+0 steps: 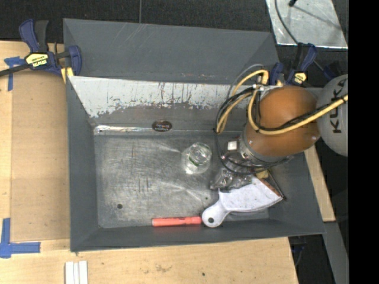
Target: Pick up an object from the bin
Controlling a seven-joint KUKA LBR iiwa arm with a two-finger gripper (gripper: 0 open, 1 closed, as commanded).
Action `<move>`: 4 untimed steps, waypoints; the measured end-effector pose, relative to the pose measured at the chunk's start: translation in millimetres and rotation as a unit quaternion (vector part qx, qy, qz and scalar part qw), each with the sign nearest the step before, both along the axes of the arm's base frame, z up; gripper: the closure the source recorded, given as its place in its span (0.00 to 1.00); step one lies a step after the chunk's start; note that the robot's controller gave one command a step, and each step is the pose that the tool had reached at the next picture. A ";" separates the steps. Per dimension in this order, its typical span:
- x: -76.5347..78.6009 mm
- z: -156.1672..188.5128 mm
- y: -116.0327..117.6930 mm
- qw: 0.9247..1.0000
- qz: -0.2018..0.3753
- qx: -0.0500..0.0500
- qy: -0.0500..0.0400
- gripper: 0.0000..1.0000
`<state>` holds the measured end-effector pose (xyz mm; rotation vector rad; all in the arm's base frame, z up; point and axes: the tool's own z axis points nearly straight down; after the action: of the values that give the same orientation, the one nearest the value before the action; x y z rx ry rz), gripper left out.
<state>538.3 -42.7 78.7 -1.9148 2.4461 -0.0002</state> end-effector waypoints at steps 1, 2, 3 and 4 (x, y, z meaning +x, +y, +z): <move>0.0 -0.1 -0.6 1.000 0.000 -0.001 0.000 1.00; -9.2 7.7 7.1 1.000 0.026 -0.006 -0.001 1.00; -25.9 18.5 21.4 0.987 0.162 -0.011 -0.004 1.00; -14.4 63.3 3.9 0.976 0.216 0.002 0.000 1.00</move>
Offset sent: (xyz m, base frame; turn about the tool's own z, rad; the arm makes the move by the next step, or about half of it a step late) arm -0.0485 0.0549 0.0456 -0.2446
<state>523.8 -38.8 142.0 -2.3967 1.9727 0.0171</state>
